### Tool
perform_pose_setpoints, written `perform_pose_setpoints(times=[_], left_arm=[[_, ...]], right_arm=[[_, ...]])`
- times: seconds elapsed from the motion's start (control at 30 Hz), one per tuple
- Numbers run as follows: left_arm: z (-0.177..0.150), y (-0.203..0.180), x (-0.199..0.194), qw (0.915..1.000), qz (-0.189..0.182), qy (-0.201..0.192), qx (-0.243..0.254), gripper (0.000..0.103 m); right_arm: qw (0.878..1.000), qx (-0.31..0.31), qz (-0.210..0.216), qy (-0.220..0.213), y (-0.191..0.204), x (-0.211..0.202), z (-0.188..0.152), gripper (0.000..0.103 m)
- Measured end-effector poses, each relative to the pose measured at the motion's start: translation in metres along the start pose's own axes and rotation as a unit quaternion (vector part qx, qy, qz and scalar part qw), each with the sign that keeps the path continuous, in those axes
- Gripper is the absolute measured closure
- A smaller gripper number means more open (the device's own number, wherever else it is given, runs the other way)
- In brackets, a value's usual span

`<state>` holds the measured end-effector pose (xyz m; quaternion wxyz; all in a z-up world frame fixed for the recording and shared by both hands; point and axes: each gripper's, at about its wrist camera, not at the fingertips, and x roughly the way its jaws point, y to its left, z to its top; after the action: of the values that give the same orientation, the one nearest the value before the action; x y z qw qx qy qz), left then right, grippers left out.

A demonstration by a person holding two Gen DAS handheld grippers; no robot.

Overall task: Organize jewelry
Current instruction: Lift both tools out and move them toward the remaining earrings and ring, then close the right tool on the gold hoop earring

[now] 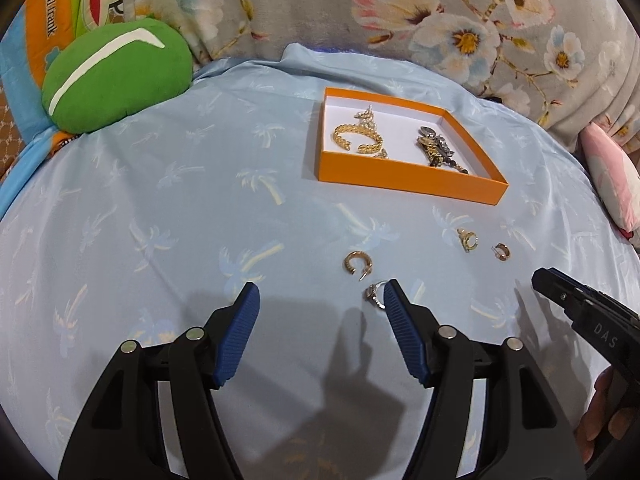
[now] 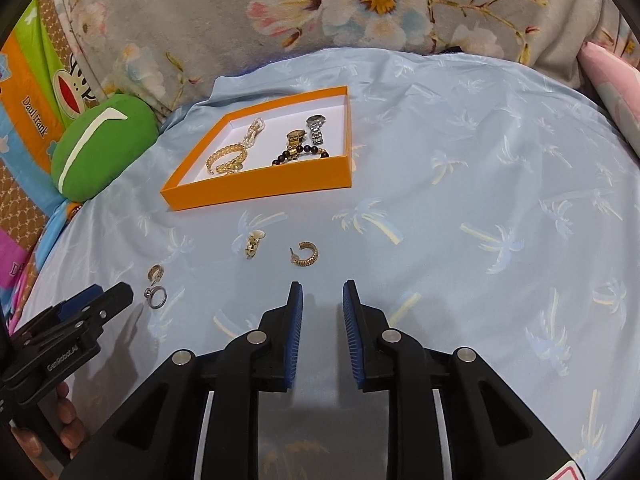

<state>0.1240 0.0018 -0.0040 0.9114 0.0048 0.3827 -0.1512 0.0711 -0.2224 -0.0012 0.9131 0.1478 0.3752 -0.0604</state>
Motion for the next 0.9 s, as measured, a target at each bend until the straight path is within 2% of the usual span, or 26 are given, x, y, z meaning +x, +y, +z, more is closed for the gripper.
perform_pose_setpoints(times=[0.23, 0.33, 0.53, 0.6, 0.63, 0.67, 0.7, 0.9], left_arm=[[-0.001, 0.007, 0.003, 0.9998, -0.003, 0.01, -0.018, 0.04], [-0.001, 0.004, 0.004, 0.9998, -0.003, 0.013, -0.011, 0.04], [0.0, 0.002, 0.007, 0.9998, -0.007, 0.019, -0.008, 0.039], [0.0, 0.002, 0.008, 0.9997, -0.008, 0.021, -0.007, 0.039], [0.0, 0.001, 0.008, 0.9997, -0.008, 0.021, -0.006, 0.039], [0.0, 0.0, 0.008, 0.9997, -0.009, 0.021, -0.005, 0.039], [0.0, 0.0, 0.008, 0.9997, -0.01, 0.021, -0.004, 0.039], [-0.001, -0.008, 0.007, 0.9995, -0.015, 0.022, 0.015, 0.032]], right_arm=[[1.0, -0.004, 0.007, 0.021, 0.008, 0.023, 0.014, 0.081], [1.0, -0.011, -0.003, 0.017, 0.012, 0.028, 0.021, 0.071], [0.999, -0.025, -0.016, 0.029, 0.017, 0.037, 0.025, 0.069], [0.999, -0.031, -0.025, 0.029, 0.019, 0.038, 0.024, 0.071], [0.999, -0.034, -0.029, 0.029, 0.02, 0.038, 0.024, 0.075], [0.998, -0.038, -0.032, 0.031, 0.021, 0.039, 0.024, 0.084], [0.998, -0.04, -0.037, 0.031, 0.022, 0.039, 0.023, 0.086], [0.999, -0.024, -0.032, 0.029, 0.015, 0.036, 0.023, 0.087]])
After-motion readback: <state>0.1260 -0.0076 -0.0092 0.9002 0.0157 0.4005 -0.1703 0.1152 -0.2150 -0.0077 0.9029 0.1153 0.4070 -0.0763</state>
